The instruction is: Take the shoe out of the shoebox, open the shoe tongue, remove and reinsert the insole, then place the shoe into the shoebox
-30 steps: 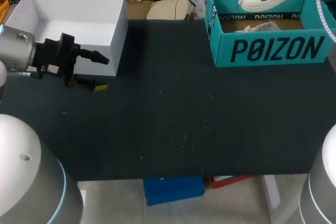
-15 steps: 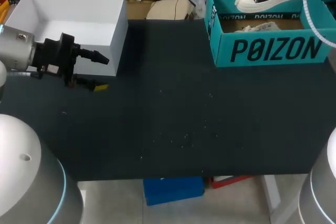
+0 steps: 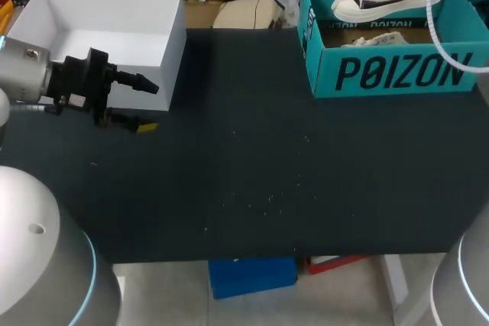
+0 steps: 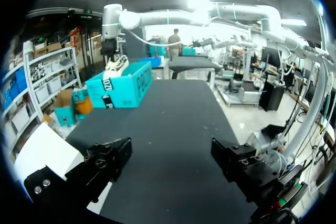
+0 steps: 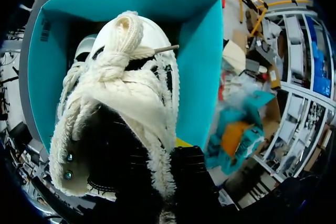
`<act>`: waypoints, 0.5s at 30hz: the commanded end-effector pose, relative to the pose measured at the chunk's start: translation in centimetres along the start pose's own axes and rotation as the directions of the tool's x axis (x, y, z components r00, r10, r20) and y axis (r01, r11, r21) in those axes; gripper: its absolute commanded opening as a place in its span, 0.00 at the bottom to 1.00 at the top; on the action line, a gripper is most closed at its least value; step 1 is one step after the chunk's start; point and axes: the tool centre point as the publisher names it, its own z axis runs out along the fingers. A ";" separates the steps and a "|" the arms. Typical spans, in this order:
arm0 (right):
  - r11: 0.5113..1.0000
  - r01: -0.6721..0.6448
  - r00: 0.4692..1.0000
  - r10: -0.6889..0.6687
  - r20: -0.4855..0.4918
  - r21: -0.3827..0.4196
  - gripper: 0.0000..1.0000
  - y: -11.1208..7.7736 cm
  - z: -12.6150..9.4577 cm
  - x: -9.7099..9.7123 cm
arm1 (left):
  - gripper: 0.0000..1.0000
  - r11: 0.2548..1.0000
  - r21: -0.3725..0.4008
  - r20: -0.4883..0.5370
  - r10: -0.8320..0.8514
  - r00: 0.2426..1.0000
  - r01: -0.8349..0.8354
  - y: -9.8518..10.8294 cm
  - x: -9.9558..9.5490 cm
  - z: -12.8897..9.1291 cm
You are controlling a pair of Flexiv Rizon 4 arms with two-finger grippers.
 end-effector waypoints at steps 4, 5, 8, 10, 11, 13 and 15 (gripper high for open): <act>1.000 -0.013 1.000 0.012 -0.020 -0.024 0.00 1.4 3.6 -0.3 | 1.00 1.000 -0.002 0.003 0.001 1.000 -0.001 0.1 0.0 0.1; 1.000 -0.013 1.000 0.012 -0.021 -0.025 0.00 1.5 3.8 -0.3 | 1.00 1.000 -0.002 0.003 0.001 1.000 -0.001 0.1 0.0 0.1; 0.999 -0.022 0.999 0.021 -0.026 -0.033 0.00 1.9 4.8 0.0 | 1.00 1.000 -0.002 0.003 0.001 1.000 -0.001 0.1 0.0 0.1; 0.999 -0.029 0.999 0.028 -0.027 -0.038 0.00 2.1 5.2 0.1 | 1.00 1.000 -0.002 0.003 0.001 1.000 -0.001 0.1 0.0 0.1; 0.999 -0.030 0.999 0.029 -0.027 -0.038 0.00 2.2 5.4 0.2 | 1.00 1.000 -0.002 0.003 0.001 1.000 -0.001 0.1 0.0 0.1; 0.999 -0.037 0.999 0.036 -0.022 -0.040 0.00 2.3 5.7 0.2 | 1.00 1.000 -0.002 0.003 0.001 1.000 -0.001 0.1 0.0 0.1; 0.998 -0.041 0.999 0.041 -0.018 -0.045 0.00 2.4 6.3 0.2 | 1.00 1.000 -0.002 0.003 0.001 1.000 -0.001 0.1 0.0 0.1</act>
